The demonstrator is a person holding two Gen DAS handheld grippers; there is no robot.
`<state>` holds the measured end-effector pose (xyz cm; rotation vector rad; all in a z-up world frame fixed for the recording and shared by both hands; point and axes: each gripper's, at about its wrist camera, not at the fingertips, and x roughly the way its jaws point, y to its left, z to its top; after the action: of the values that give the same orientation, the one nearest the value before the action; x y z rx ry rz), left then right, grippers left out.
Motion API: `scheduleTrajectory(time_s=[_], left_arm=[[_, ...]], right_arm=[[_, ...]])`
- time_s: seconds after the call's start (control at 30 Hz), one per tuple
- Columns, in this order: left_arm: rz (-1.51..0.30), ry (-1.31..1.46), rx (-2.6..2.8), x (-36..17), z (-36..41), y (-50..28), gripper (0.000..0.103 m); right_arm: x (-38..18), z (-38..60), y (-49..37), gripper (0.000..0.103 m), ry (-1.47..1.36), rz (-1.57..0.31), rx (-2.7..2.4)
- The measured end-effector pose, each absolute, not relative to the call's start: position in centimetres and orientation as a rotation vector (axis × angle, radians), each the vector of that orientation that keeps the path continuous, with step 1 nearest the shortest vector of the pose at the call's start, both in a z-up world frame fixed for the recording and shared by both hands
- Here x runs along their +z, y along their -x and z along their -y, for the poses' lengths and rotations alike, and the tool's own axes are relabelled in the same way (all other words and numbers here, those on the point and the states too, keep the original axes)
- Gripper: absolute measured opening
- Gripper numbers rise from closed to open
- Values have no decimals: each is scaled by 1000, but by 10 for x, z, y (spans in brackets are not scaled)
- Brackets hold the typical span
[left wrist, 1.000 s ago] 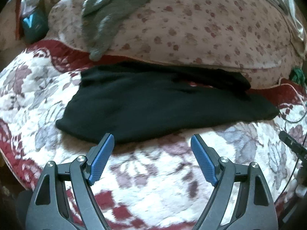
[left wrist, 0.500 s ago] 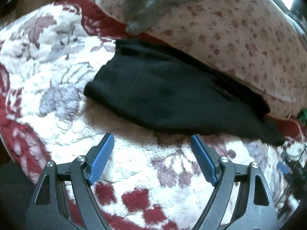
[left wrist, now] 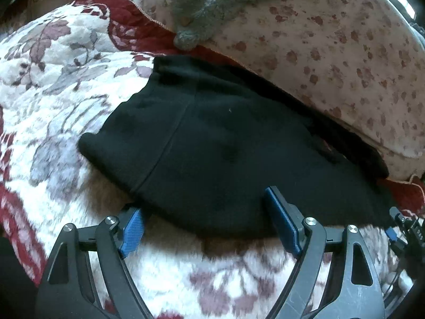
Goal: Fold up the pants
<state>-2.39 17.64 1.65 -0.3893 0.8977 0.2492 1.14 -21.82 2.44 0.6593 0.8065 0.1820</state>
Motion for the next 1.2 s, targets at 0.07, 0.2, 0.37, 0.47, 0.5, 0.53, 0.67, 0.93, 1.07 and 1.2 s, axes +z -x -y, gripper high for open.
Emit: scheduleTrajectory(time_s=[0.07,0.2,0.37,0.47,0.5,0.53,0.67,0.93,1.07,1.2], left_arm=[[-899,394,246,17,-178,16,83],[-913,411,232,20,-183,5,76],[-932,408,203,22,-190,-4,12],[-917,380,174,30,-186,-2,9],[-908,378,159,35,-186,0,9],[-899,379,146,39,-187,2,9],[-889,395,107,52,-192,8,8],[-886,408,99,60,-198,22,8],[-871,390,88,71,-202,34,7],[-868,376,90,79,-221,51,7]], right_arm=[[23,215,-20,62,-654,-817,202],[16,217,-33,27,-673,-826,211],[17,227,-23,9,-730,-764,203],[24,226,-16,8,-715,-748,189],[26,226,-14,8,-714,-744,188],[29,226,-11,8,-718,-738,191],[42,225,4,7,-700,-716,204],[48,213,19,5,-682,-729,218],[61,203,31,5,-669,-711,245],[70,189,53,5,-650,-717,284]])
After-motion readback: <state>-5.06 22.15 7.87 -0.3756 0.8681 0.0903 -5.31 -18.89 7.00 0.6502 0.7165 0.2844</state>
